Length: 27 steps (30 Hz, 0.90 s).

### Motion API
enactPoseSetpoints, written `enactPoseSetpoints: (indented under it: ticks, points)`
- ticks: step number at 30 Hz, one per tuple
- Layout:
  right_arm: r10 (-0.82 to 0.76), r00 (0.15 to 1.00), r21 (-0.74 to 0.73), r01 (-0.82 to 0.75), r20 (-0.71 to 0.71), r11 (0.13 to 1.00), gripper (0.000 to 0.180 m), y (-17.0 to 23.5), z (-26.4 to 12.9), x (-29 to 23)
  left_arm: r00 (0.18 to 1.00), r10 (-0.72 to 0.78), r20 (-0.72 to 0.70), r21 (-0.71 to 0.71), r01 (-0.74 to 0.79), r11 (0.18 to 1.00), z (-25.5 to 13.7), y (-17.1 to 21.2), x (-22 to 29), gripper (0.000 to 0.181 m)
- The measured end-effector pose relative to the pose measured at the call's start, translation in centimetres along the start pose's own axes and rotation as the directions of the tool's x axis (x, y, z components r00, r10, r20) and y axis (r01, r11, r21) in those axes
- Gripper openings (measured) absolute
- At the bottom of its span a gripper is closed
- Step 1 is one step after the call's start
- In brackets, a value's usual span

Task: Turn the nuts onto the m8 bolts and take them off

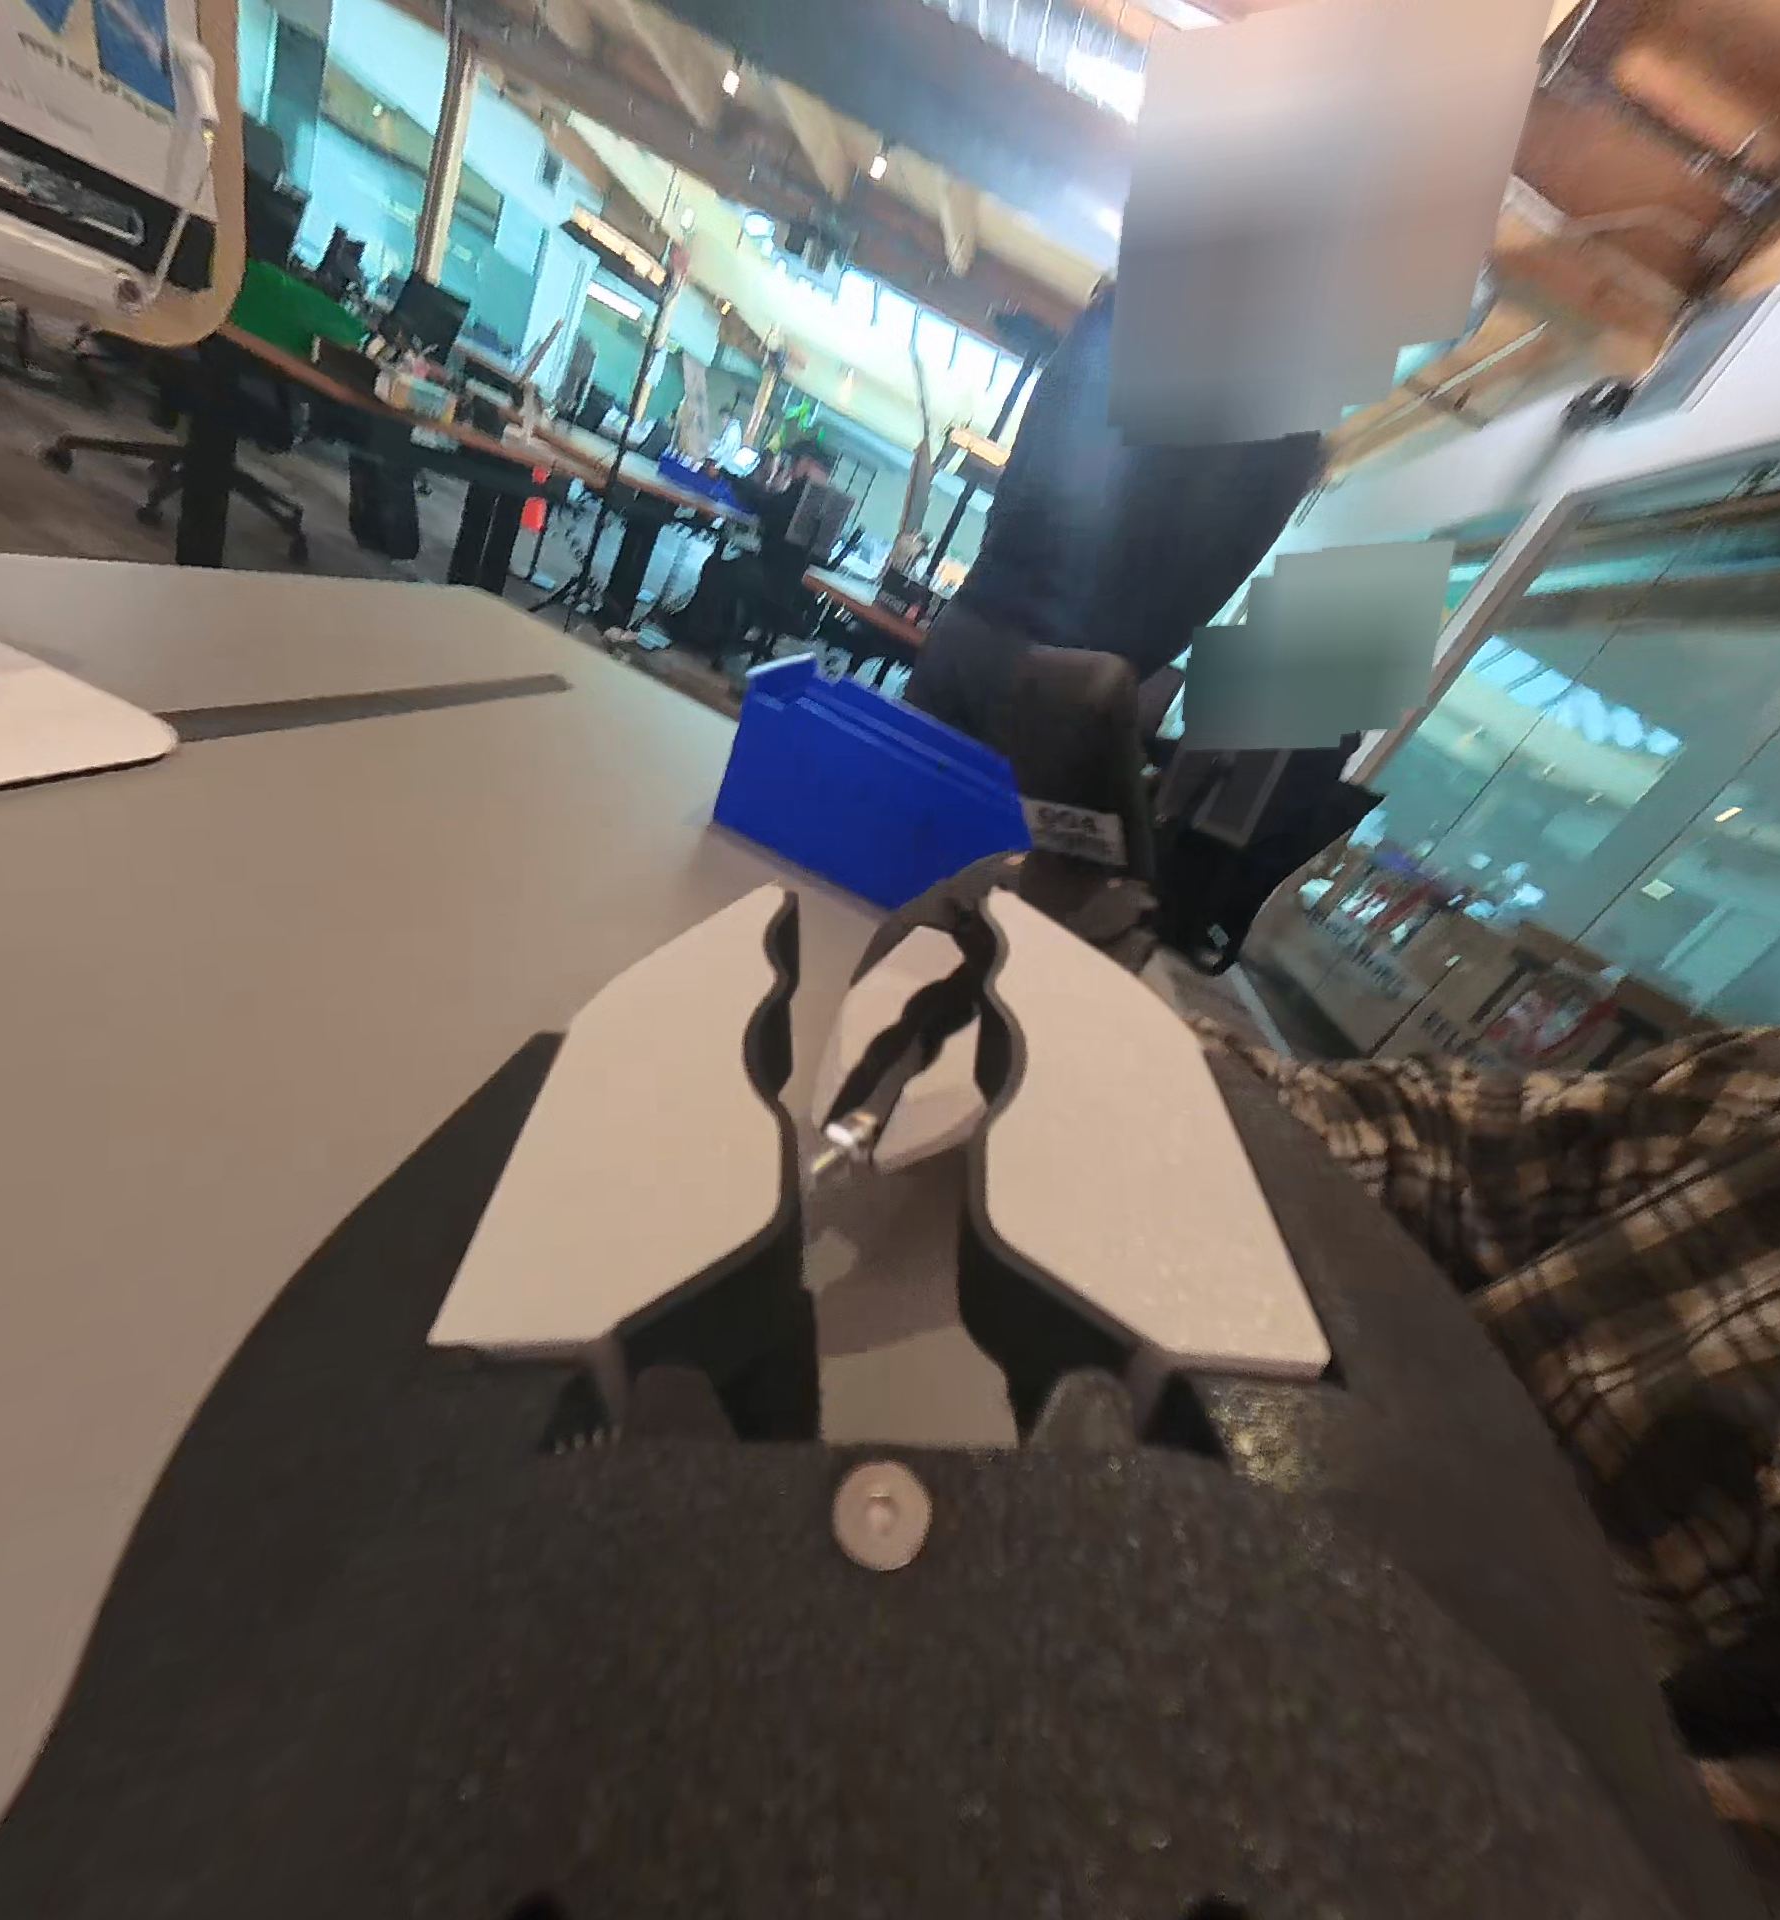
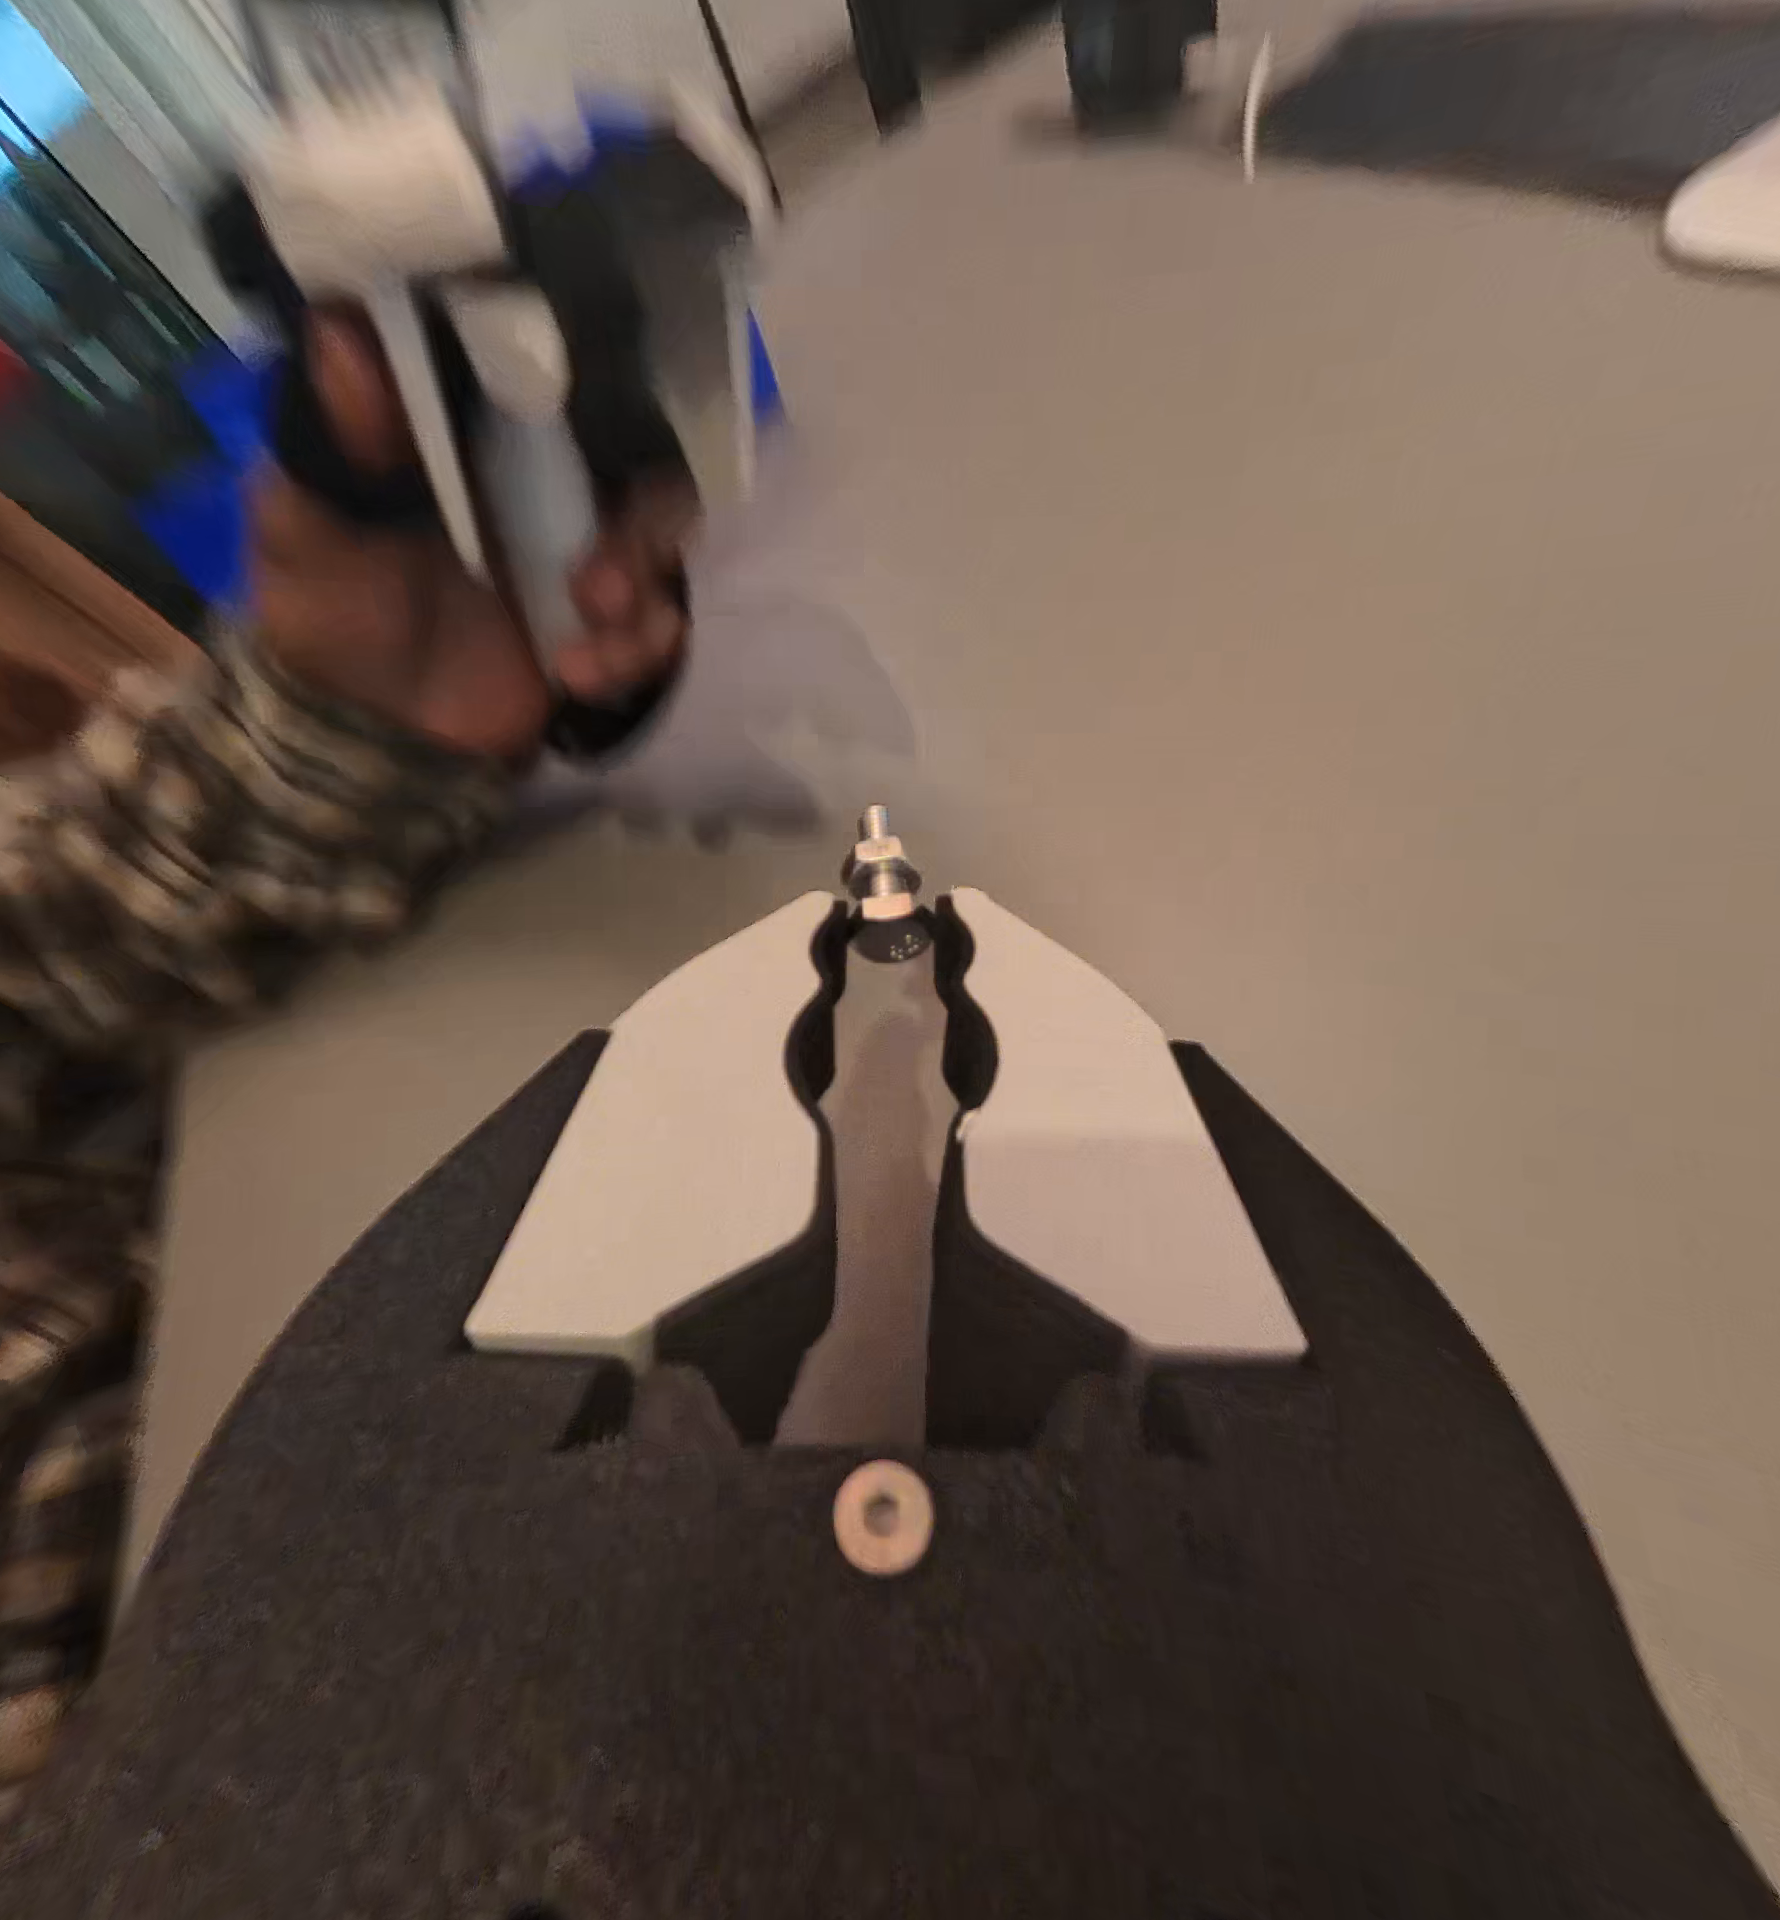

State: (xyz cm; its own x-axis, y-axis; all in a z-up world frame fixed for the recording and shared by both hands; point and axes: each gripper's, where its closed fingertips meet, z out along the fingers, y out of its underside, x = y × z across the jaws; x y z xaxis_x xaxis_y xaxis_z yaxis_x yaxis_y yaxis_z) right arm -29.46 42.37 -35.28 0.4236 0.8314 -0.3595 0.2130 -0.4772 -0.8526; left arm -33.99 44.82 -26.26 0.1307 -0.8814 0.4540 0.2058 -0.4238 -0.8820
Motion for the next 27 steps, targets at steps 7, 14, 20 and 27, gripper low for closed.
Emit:
enactPoseSetpoints:
  ticks: [7, 14, 20, 27]
  points:
    - [0.034, 0.961, 0.455, -0.161, 0.275, 0.876, 0.015, -5.8, -3.8, -2.5, 0.984, -0.099, -0.149, 0.11, 0.116, 0.987, 2.1, 0.4, 2.6, 0.026]
    - [-0.033, 0.928, 0.546, -0.189, 0.371, 0.816, 0.015, -6.8, -3.9, -4.8, 0.983, -0.046, -0.18, 0.105, 0.065, 0.992, 3.3, 0.8, 4.4, 0.016]
    - [-0.058, 0.93, 0.555, -0.166, 0.363, 0.815, 0.015, -7.0, -3.9, -5.1, 0.98, -0.025, -0.196, 0.091, 0.044, 0.995, 3.6, 1.1, 4.9, 0.014]
    - [-0.081, 0.919, 0.527, -0.148, 0.386, 0.837, 0.015, -6.7, -3.3, -5.9, 0.979, -0.007, -0.203, 0.063, 0.02, 0.998, 3.6, 1.2, 5.5, 0.007]
